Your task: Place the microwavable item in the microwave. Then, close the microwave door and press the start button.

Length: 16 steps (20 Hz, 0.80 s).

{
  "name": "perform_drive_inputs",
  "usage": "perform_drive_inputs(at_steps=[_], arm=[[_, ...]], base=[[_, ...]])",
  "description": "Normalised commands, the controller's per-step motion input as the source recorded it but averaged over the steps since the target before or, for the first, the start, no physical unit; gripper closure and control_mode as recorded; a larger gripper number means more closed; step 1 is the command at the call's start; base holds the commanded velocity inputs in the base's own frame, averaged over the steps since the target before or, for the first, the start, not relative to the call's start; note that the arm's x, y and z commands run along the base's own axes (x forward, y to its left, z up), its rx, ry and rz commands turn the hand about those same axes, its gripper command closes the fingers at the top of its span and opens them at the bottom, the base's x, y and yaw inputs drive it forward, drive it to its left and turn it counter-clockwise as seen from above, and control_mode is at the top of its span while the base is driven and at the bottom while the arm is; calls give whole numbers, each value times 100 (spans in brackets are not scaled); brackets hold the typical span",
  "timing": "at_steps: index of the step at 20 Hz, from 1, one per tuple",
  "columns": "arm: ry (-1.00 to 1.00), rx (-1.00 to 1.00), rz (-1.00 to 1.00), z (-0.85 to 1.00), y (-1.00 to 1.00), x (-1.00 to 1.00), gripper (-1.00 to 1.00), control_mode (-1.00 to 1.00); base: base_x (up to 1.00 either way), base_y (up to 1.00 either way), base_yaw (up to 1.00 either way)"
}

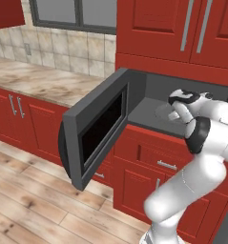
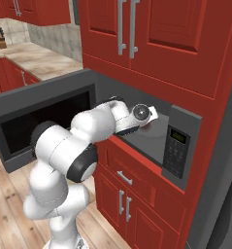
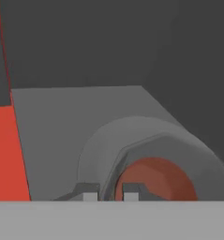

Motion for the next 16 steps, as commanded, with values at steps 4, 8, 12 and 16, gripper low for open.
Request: perform_drive_inputs(at_steps=[4,8,12,16], arm=[[-1,0,4,-38,-4,40,100,-100],[0,0,1,-31,0,43,100,-100],[0,0,0,-10,0,38,100,-100],[0,0,0,-1,0,29,100,-100]], base=[[0,0,0],[0,0,0],[0,0,0],[0,0,0]])
